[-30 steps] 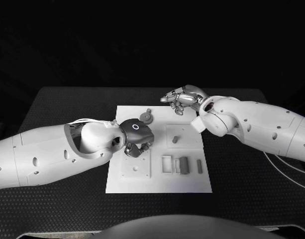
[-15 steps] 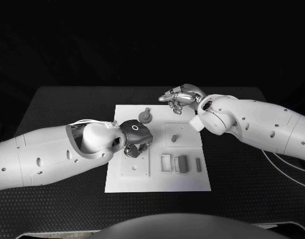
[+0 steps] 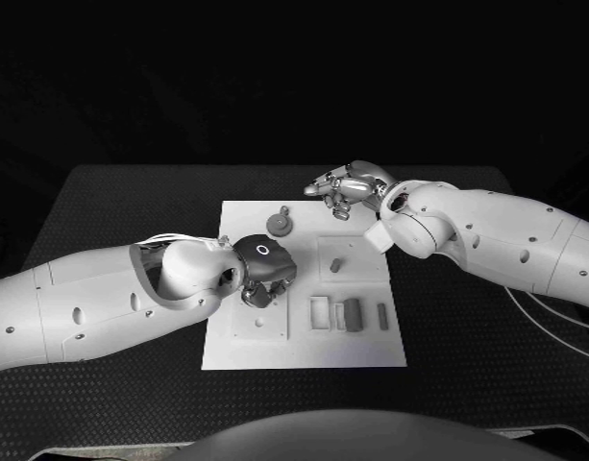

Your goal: Assemble the parts on the task board

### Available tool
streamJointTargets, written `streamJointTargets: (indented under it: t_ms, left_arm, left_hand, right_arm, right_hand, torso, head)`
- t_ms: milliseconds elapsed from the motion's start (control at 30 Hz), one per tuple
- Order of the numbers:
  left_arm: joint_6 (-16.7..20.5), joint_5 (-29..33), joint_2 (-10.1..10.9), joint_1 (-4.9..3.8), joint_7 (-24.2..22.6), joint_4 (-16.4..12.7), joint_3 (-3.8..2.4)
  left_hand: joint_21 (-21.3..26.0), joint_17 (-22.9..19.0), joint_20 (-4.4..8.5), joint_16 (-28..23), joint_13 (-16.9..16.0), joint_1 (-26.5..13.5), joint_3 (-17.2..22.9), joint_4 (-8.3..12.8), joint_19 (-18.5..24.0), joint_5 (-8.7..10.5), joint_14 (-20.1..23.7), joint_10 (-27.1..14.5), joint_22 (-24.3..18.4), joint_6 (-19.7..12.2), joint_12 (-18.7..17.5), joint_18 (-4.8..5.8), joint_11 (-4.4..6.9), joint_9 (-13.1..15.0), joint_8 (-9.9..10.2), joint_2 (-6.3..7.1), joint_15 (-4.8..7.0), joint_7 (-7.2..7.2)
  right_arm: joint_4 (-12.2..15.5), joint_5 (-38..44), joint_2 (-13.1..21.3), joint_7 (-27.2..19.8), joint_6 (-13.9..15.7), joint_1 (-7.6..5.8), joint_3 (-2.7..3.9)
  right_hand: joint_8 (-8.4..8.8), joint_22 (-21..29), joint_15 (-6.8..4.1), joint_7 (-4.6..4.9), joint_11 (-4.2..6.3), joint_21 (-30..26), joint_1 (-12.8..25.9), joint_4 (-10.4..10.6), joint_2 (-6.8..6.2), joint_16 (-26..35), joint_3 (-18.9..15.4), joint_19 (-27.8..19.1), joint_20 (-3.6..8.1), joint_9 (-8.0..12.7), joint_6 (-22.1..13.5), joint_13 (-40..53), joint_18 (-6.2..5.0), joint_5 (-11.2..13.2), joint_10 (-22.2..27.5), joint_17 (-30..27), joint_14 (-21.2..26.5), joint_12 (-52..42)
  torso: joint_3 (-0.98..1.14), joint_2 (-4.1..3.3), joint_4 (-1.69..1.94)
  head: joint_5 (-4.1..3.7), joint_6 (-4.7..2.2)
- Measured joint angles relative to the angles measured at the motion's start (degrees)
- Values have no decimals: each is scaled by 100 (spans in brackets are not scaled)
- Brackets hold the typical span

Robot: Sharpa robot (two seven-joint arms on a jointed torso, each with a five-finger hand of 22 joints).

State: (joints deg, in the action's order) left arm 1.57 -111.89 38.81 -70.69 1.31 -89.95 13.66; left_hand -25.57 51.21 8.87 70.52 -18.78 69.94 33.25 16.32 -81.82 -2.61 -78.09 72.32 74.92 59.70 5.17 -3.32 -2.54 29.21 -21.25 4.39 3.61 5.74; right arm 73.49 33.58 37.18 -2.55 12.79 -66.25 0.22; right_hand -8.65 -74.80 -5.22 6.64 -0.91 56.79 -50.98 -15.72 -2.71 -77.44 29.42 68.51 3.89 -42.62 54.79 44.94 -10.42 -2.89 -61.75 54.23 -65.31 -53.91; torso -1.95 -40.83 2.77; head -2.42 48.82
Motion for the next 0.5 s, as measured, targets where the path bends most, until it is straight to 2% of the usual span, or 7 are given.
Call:
streamJointTargets:
  t_ms: [500]
  left_arm:
    - [-48,4,-29,33,3,4,0]
  left_hand:
    - [0,-11,-2,0,-14,3,0,0,0,1,0,0,-1,18,-9,0,0,5,1,-2,0,18]
  right_arm:
    - [-2,1,-11,-1,-42,0,0]
  right_hand:
    - [0,0,1,-9,0,-10,0,0,0,0,0,-1,-2,0,-9,-1,4,0,0,0,0,0]
  torso:
    - [3,2,0]
  head:
    - [3,2]
